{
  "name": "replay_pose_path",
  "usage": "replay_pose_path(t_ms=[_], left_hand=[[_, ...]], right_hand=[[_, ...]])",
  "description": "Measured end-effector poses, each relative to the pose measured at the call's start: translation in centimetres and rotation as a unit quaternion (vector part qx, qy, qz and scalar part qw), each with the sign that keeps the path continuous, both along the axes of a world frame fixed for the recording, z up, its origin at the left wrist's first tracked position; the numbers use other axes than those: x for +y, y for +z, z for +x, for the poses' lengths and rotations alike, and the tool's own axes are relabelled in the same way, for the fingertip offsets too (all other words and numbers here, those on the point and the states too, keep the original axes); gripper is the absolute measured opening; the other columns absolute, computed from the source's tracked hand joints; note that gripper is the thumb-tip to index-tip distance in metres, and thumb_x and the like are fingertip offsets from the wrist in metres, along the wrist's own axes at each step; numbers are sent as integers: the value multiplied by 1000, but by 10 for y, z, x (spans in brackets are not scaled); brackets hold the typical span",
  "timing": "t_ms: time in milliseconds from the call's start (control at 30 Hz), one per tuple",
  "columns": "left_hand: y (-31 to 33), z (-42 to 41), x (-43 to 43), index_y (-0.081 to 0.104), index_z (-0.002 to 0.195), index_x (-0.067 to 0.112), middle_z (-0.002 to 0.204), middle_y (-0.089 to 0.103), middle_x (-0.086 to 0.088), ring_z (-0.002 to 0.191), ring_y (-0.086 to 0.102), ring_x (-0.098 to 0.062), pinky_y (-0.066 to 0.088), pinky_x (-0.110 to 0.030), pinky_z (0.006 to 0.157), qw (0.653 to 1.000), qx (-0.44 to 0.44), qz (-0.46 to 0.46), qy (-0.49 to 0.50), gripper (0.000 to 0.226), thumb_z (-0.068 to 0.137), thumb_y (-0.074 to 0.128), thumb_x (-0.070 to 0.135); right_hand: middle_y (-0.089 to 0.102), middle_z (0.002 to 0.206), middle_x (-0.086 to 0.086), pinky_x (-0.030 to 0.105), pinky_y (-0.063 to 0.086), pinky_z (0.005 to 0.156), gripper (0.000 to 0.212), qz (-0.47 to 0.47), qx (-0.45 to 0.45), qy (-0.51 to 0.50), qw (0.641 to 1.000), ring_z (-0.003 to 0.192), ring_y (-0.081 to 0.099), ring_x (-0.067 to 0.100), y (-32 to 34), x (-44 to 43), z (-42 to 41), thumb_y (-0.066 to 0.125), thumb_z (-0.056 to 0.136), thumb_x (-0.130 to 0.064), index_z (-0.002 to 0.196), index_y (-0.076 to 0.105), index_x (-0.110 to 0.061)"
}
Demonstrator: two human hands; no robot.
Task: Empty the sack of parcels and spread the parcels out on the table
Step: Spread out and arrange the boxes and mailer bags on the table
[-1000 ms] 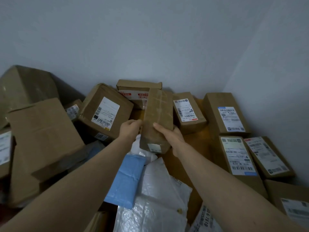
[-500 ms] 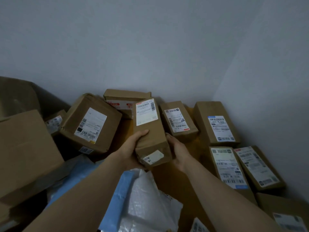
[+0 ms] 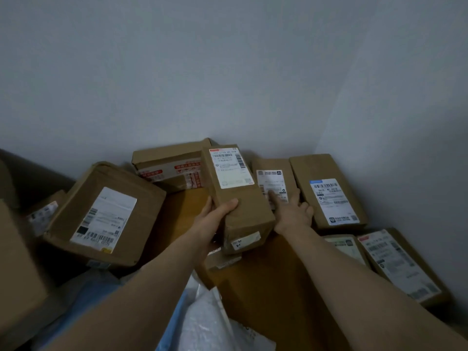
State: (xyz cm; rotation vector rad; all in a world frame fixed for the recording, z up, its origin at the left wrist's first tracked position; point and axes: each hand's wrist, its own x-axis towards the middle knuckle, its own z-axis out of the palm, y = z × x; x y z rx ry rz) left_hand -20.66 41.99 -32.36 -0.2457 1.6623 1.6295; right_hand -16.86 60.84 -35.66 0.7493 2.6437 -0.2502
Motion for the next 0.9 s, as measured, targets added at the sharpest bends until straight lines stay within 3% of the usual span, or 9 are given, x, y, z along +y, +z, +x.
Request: replay_pose_path(t_ms=[100, 167, 267, 333, 433, 500, 567, 767, 900], left_hand=[[1, 2, 13, 24, 146, 47, 130, 55, -6, 110, 56, -28, 48, -44, 94, 1000, 3, -16, -9, 95, 67, 74, 55], [5, 5, 22, 26, 147, 41, 133, 54, -6, 112, 55, -27, 48, -38, 88, 998, 21, -51, -27, 89, 71, 70, 58], [11, 7, 33, 41, 142, 18, 132, 53, -6, 114, 53, -28, 42, -33, 84, 985, 72, -146, -52, 65, 90, 50, 56], [10, 4, 30, 51, 126, 11, 128, 53, -9, 114, 53, -29, 37, -31, 84, 965, 130, -215, -74, 46, 99, 36, 45], [2, -6, 21, 53, 117, 26, 140, 42, -17, 127, 41, -32, 30, -43, 109, 870, 231, -353, -255, 23, 97, 42, 24], [-11, -10, 9, 19, 148, 38, 160, 0, -12, 145, -6, -40, 2, -57, 115, 811, 217, -398, -370, 75, 85, 58, 23], [-19, -7, 0, -18, 148, 37, 155, -28, -14, 140, -28, -40, -7, -60, 113, 760, 217, -430, -436, 115, 76, 72, 31], [-38, -5, -5, -33, 143, 19, 152, -32, -17, 140, -28, -40, 2, -57, 117, 791, 228, -435, -367, 150, 57, 86, 50], [-42, -6, -11, -34, 142, 20, 155, -15, -11, 143, -12, -38, 10, -52, 117, 773, 261, -416, -403, 153, 53, 85, 56]], right_hand=[[6, 153, 25, 48, 14, 111, 81, 31, -40, -4, 999, 136, 16, 45, 4, 7, 11, 47, 84, -65, 147, 1, -45], [29, 146, 20, 48, 17, 110, 57, 36, -29, -20, 999, 135, 21, 41, 16, 14, 14, 38, 92, -57, 143, 29, -35], [57, 107, 15, 44, 31, 101, 50, -38, 146, -112, 982, 120, 45, 35, 40, 20, 11, 23, 99, -47, 102, 60, -14], [59, 112, 12, 43, 42, 95, 60, -153, 226, -133, 953, 112, 54, 31, 52, 12, 5, 29, 92, -62, 116, 57, -15], [25, 153, 11, 55, 35, 106, 117, -182, 94, -73, 976, 136, 33, 34, 59, -13, 2, 47, 56, -91, 148, 19, -25], [10, 155, 12, 54, 28, 109, 127, -129, 20, -34, 991, 141, 19, 36, 51, -24, 3, 60, 57, -83, 151, 1, -22], [10, 153, 14, 52, 27, 110, 123, -136, 10, -41, 990, 141, 16, 36, 47, -29, 6, 66, 64, -72, 151, -1, -17], [-14, 156, 6, 57, 25, 109, 107, -130, 55, 49, 989, 143, 2, 40, 39, -47, 8, 64, 75, -60, 148, -10, -36], [21, 145, 15, 51, 38, 99, 93, -80, 17, 63, 995, 130, 33, 38, 41, -54, 2, 65, 73, -59, 143, 10, -31]])
